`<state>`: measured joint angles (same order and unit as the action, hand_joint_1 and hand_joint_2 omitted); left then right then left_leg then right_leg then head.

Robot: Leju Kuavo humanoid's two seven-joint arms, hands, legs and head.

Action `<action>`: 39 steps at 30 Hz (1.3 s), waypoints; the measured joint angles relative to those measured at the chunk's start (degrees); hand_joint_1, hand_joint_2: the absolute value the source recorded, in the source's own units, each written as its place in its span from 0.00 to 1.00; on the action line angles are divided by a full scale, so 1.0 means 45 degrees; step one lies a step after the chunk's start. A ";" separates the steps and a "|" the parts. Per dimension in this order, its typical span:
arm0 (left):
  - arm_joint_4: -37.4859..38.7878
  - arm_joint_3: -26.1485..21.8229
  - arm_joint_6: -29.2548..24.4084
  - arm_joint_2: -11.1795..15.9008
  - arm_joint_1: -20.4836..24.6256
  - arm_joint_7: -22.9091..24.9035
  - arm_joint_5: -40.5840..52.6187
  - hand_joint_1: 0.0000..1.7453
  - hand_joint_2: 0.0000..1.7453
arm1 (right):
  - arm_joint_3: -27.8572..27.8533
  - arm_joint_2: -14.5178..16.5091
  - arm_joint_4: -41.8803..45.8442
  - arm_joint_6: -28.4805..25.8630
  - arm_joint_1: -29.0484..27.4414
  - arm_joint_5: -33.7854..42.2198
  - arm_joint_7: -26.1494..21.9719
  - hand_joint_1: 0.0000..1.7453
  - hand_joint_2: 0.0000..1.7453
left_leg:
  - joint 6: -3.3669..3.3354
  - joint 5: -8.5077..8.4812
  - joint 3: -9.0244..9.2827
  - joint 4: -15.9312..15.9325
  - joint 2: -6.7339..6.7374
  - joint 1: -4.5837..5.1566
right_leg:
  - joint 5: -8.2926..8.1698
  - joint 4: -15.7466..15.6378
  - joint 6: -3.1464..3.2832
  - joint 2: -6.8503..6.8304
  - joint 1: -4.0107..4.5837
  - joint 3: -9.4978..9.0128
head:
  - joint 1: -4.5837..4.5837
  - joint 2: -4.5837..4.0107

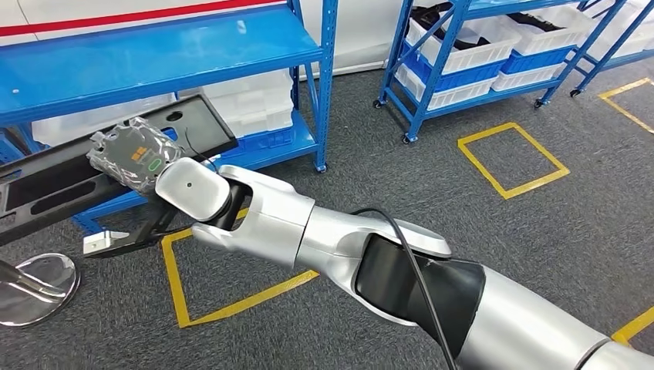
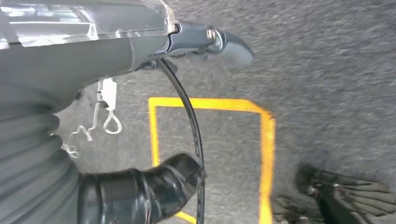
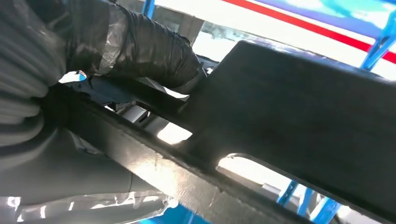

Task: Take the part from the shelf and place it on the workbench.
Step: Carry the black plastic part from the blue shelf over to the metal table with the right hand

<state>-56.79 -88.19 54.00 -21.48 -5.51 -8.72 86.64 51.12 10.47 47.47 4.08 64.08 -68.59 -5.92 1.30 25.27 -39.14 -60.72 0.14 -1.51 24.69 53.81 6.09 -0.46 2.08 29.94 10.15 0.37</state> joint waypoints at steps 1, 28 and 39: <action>-0.0001 0.0001 0.0001 0.0016 -0.0011 -0.0029 0.0034 0.00 1.00 | 0.0032 0.0034 -0.0002 0.0009 0.0022 0.0040 -0.0010 1.00 1.00 | 0.0080 0.0594 -0.0152 -0.0656 -0.0007 -0.0008 | -0.0135 -0.0026 -0.0075 -0.0043 -0.0046 0.0126 | -0.0004 0.0000; -0.0083 0.0004 0.0132 0.0116 0.0051 -0.0209 0.0364 0.00 1.00 | 0.0658 0.0203 -0.0339 0.0217 0.0304 0.0659 -0.0205 1.00 1.00 | 0.0224 -0.0277 0.0545 0.0205 0.0089 -0.0215 | 0.0735 0.1351 -0.0638 0.0032 -0.0247 0.0646 | -0.0004 0.0001; -0.0094 0.0004 0.0130 0.0190 0.0006 -0.0236 0.0352 0.00 1.00 | 0.0658 0.0287 -0.0414 0.0220 0.0177 0.1094 -0.0059 1.00 1.00 | 0.0186 0.0841 0.1075 -0.0558 -0.0318 -0.0114 | 0.0190 0.1570 -0.0592 0.0305 -0.0230 0.1410 | -0.0009 0.0000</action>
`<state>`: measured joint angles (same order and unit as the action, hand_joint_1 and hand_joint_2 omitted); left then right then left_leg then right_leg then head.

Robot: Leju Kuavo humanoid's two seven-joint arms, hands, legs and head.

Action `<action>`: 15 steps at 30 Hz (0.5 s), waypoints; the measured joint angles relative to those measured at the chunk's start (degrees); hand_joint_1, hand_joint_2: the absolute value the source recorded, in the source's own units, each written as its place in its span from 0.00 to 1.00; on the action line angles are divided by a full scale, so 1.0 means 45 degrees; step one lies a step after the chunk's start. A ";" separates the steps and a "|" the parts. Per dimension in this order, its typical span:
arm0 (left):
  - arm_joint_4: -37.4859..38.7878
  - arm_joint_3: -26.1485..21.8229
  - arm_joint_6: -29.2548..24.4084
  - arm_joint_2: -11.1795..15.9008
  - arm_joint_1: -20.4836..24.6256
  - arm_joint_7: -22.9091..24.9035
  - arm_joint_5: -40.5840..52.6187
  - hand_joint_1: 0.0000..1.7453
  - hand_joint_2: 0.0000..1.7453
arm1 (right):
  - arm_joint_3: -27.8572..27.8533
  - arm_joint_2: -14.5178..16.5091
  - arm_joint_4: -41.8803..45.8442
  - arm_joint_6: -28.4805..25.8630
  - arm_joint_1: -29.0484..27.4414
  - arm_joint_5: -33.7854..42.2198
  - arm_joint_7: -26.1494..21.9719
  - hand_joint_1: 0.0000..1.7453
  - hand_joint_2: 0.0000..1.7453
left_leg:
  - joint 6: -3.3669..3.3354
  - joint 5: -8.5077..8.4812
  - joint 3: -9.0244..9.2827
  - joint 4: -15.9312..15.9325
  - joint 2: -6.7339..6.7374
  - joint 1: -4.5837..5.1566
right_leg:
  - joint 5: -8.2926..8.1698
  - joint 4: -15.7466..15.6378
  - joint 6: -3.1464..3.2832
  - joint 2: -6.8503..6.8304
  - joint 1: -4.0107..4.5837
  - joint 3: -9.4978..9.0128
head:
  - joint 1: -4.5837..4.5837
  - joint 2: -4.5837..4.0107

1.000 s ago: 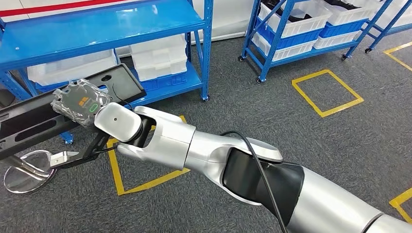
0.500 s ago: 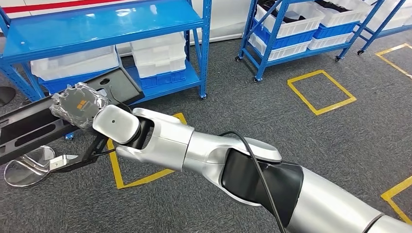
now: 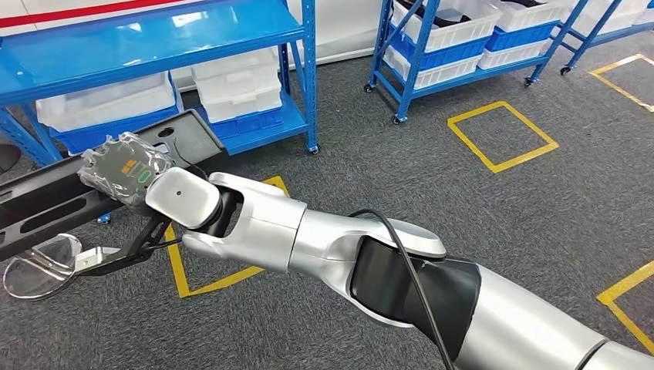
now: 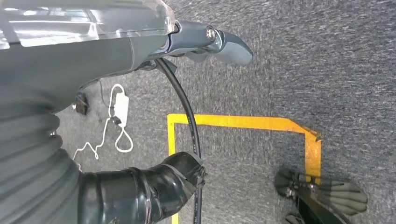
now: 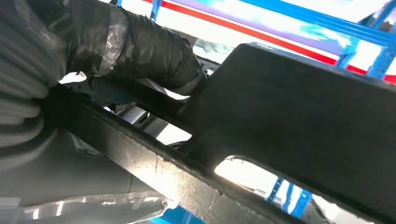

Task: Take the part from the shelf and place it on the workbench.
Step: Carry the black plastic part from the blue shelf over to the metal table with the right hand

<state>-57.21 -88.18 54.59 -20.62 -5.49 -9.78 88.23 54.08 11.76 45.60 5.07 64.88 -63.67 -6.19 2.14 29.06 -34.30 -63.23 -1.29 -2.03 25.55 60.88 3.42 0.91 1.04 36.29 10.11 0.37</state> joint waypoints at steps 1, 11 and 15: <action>-0.0004 -0.0001 -0.0005 0.0001 -0.0015 0.0000 -0.0010 0.00 1.00 | -0.0009 0.0026 -0.0002 -0.0001 -0.0001 0.0063 0.0033 1.00 1.00 | -0.0059 -0.0084 0.0250 0.0456 -0.0081 0.0026 | -0.0023 0.0071 -0.0044 0.0067 0.0007 0.0086 | -0.0001 0.0001; -0.0017 0.0000 0.0007 -0.0022 -0.0045 0.0022 -0.0111 0.00 1.00 | -0.0026 0.0046 -0.0068 -0.0005 -0.0017 0.0096 0.0084 1.00 1.00 | -0.0502 -0.0502 0.0204 0.0898 0.0910 -0.0060 | 0.1575 0.3270 -0.0934 -0.0085 -0.0367 0.1535 | 0.0005 0.0001; -0.0018 -0.0002 0.0019 -0.0022 -0.0034 0.0022 -0.0121 0.00 1.00 | -0.0026 0.0019 -0.0110 -0.0009 0.0008 0.0034 0.0084 1.00 1.00 | -0.0364 -0.0506 0.0221 0.0887 0.1400 -0.0091 | 0.0481 0.0984 -0.1040 -0.0847 -0.0459 0.0131 | 0.0010 0.0000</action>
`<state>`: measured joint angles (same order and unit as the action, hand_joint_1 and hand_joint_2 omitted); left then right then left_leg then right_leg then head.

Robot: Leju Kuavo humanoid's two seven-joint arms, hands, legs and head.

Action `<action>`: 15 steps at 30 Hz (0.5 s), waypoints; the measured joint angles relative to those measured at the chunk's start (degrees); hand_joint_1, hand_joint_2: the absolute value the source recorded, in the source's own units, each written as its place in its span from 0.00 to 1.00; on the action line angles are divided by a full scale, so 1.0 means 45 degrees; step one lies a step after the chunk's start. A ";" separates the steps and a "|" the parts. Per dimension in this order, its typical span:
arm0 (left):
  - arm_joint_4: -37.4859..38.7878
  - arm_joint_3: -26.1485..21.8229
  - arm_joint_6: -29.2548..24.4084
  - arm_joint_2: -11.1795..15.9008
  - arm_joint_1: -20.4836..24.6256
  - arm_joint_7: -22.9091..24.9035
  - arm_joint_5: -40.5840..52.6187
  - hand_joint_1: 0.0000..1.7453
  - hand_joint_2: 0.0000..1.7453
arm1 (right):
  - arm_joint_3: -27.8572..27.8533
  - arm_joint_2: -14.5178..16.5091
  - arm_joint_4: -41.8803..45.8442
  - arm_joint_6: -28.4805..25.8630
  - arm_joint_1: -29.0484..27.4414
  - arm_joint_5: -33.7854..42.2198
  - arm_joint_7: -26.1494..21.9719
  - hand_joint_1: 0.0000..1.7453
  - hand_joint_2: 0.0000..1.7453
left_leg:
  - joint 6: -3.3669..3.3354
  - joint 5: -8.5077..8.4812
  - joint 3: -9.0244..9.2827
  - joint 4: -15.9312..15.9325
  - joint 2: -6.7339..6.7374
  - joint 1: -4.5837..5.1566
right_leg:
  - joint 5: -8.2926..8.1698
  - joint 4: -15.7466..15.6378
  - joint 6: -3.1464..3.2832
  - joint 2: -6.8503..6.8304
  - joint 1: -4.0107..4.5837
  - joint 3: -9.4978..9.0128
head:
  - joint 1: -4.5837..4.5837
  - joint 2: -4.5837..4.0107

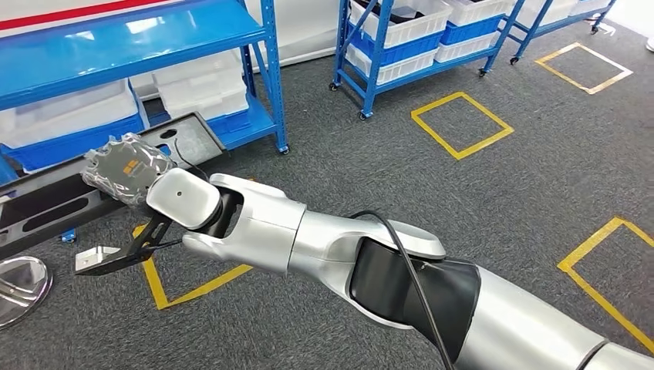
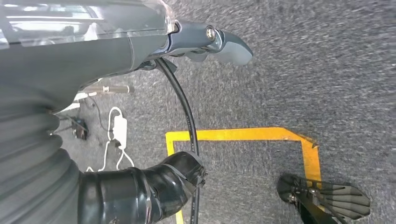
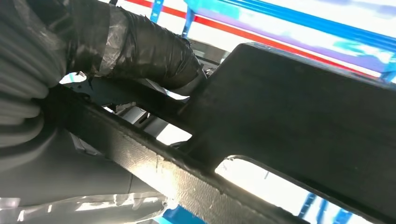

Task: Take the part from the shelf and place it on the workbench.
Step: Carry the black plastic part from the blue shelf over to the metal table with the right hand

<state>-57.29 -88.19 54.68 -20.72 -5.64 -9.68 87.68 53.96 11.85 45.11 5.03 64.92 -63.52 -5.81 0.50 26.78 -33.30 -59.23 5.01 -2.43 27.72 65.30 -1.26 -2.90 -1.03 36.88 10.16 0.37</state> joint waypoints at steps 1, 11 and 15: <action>-0.0001 0.0000 0.0004 0.0000 -0.0006 0.0000 -0.0005 0.00 1.00 | 0.0000 0.0018 0.0009 -0.0004 0.0030 -0.0016 -0.0001 1.00 1.00 | 0.0085 0.0006 0.0015 -0.0001 0.0109 0.0027 | -0.0161 -0.0614 0.0054 -0.0274 0.0063 -0.0306 | -0.0004 0.0001; -0.0038 -0.0001 0.0033 0.0018 -0.0048 0.0034 -0.0002 0.00 1.00 | -0.0002 0.0199 0.0045 -0.0001 0.0092 -0.0083 0.0005 1.00 1.00 | 0.0419 0.1846 -0.1340 -0.3320 -0.1041 0.0077 | -0.0483 -0.1300 0.0893 0.0945 0.0297 -0.0358 | -0.0012 0.0001; -0.0049 -0.0001 0.0033 0.0033 -0.0020 0.0015 0.0092 0.00 1.00 | 0.0000 0.0248 0.0045 -0.0002 0.0061 -0.0096 0.0018 1.00 1.00 | 0.0270 0.0532 -0.0539 -0.1491 -0.1492 0.0112 | -0.0440 -0.1098 0.0874 0.1693 0.0371 -0.0323 | -0.0011 0.0000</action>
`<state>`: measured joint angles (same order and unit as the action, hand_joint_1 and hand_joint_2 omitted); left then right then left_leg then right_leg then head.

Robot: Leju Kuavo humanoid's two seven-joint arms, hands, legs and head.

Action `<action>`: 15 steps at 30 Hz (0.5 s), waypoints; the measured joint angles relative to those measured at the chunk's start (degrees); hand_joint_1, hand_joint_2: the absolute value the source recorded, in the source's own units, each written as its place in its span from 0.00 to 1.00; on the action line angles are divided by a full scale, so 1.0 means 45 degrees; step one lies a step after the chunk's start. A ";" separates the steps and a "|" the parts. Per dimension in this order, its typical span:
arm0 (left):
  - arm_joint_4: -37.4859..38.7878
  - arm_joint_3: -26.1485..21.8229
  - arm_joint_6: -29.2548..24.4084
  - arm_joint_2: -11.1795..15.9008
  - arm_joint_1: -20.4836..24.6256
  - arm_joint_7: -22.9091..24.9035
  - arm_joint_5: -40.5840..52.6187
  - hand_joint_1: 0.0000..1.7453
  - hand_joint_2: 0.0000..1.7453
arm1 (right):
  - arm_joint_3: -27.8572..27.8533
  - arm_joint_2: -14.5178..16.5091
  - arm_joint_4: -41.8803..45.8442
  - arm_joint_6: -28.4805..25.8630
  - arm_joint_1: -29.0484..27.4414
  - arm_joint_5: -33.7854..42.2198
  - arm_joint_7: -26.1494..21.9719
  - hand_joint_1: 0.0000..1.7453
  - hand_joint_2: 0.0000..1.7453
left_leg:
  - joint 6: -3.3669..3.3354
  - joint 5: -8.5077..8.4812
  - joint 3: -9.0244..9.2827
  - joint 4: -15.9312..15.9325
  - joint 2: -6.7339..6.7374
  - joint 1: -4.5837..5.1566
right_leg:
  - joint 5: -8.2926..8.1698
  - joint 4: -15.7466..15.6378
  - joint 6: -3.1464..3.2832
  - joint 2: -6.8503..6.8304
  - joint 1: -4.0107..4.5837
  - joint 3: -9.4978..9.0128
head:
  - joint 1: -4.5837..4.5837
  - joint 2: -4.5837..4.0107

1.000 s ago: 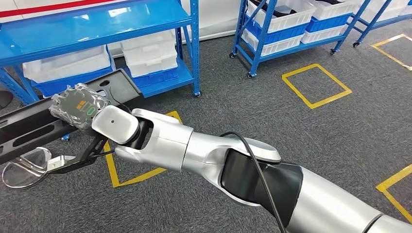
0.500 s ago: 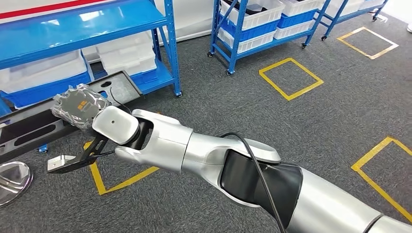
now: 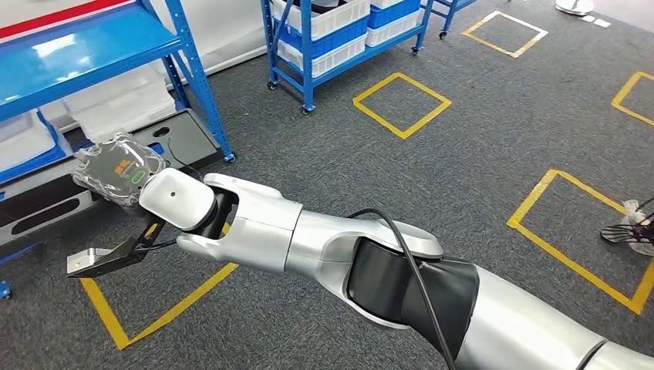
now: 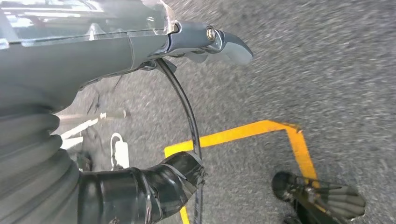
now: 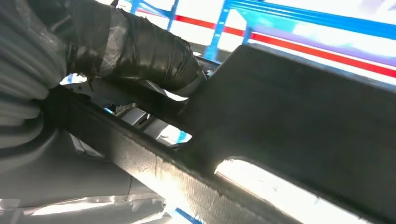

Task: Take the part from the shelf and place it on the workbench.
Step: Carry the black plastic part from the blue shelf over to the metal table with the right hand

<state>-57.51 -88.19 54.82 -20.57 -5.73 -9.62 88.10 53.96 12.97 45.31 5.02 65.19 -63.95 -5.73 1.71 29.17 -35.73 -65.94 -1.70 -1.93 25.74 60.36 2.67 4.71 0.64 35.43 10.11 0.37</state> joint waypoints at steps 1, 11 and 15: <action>-0.0002 -0.0001 -0.0002 0.0000 -0.0003 -0.0010 0.0036 0.00 1.00 | 0.0000 0.0033 0.0001 -0.0001 0.0012 -0.0001 0.0009 1.00 1.00 | -0.0026 -0.0203 0.0312 0.0690 -0.0265 -0.0016 | 0.0021 0.0088 -0.0029 0.0173 0.0004 0.0061 | 0.0001 0.0000; -0.0023 0.0004 -0.0049 -0.0018 0.0015 -0.0146 0.0302 0.00 1.00 | -0.0005 0.0063 0.0002 -0.0006 0.0056 -0.0013 0.0024 1.00 1.00 | -0.0369 -0.0303 0.0750 0.1549 0.0717 -0.0087 | 0.1420 0.3353 -0.0686 -0.0969 -0.0182 0.1918 | 0.0003 0.0000; -0.0018 0.0005 -0.0069 -0.0018 0.0047 -0.0192 0.0350 0.00 1.00 | -0.0006 0.0061 0.0000 -0.0005 0.0076 -0.0045 0.0050 1.00 1.00 | -0.0274 -0.0164 0.0916 0.1552 0.1369 -0.0098 | 0.0265 0.1631 -0.0702 -0.1470 -0.0275 0.1062 | 0.0001 0.0000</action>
<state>-57.59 -88.17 54.51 -20.65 -5.52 -10.48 89.67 53.94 13.24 45.31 5.00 65.53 -64.15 -5.51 0.48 28.44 -31.61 -58.96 4.46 -2.37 26.93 67.70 -0.48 -1.90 -0.60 40.21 10.11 0.37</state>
